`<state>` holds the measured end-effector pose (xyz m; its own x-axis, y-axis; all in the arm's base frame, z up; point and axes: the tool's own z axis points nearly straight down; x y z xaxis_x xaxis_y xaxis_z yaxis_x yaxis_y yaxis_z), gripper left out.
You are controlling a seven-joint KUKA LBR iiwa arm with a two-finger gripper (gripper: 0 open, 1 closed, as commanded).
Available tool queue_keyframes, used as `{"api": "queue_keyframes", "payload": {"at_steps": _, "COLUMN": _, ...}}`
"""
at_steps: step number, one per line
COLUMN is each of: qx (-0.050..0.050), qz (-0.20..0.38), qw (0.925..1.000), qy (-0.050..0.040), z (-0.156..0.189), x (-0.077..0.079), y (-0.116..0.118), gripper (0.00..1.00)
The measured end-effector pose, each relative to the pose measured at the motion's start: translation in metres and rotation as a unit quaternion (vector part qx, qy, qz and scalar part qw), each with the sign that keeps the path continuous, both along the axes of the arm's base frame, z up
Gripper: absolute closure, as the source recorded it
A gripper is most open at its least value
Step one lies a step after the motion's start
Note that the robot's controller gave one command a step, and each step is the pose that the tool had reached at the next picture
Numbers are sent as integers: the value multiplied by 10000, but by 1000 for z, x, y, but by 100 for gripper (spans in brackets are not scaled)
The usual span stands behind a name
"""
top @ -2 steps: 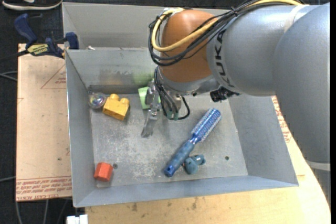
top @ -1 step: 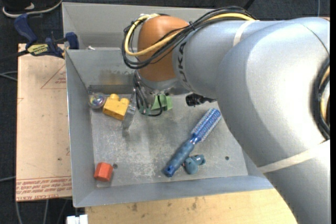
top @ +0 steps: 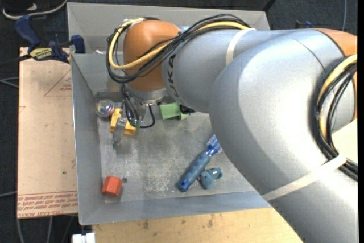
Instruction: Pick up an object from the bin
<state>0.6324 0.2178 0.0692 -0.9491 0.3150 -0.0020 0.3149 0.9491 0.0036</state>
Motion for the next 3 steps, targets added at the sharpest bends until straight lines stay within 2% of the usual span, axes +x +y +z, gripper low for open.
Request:
{"api": "queue_keyframes", "payload": {"at_steps": 1, "qx": -8, "qz": -18, "qw": 10000, "qy": 4, "z": 1, "x": 0, "y": -2, "gripper": 100}}
{"api": "queue_keyframes", "payload": {"at_steps": 2, "qx": 7, "qz": 113, "qw": 9999, "qy": -35, "z": 130, "x": -21, "y": 7, "gripper": 100}}
{"api": "queue_keyframes", "payload": {"at_steps": 3, "qx": -2, "qz": 808, "qw": 9967, "qy": -43, "z": 224, "x": -4, "y": 13, "gripper": 100}}
